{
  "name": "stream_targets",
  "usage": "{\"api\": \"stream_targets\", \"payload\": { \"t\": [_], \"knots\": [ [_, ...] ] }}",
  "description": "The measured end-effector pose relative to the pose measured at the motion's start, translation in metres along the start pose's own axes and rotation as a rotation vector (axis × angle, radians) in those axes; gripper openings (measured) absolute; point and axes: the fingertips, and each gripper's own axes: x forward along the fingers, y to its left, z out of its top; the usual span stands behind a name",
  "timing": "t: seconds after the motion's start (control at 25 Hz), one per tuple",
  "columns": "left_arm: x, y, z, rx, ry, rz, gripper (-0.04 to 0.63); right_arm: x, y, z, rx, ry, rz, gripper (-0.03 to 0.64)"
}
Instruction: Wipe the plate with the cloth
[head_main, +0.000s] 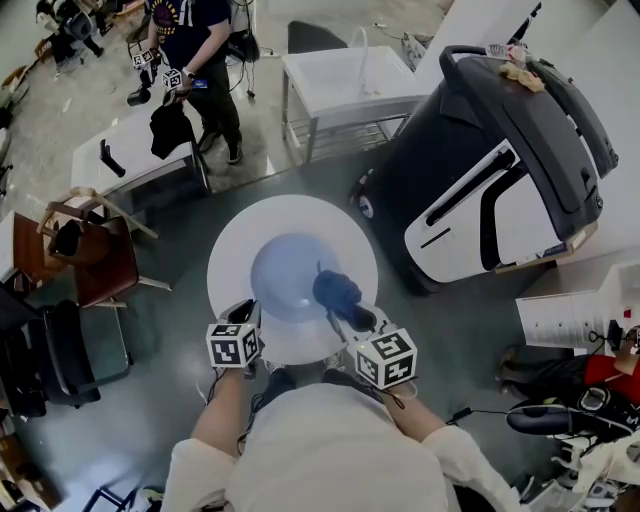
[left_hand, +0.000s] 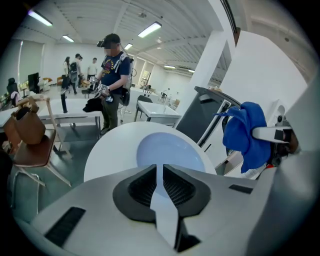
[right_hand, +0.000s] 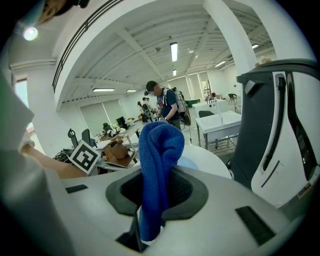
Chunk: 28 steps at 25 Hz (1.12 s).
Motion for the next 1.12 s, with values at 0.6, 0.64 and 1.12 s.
{"api": "stream_targets", "payload": {
  "t": [0.6, 0.64, 1.12],
  "knots": [
    [0.027, 0.011, -0.029, -0.151, 0.102, -0.003, 0.118, -0.008, -0.006, -0.007, 0.017, 0.020, -0.021, 0.089],
    [0.028, 0.012, -0.031, -0.163, 0.106, -0.006, 0.129, -0.008, -0.006, -0.007, 0.016, 0.021, -0.022, 0.089],
    [0.055, 0.025, -0.044, -0.289, 0.149, 0.007, 0.207, -0.001, -0.007, -0.012, 0.007, 0.051, -0.008, 0.089]
  ]
}}
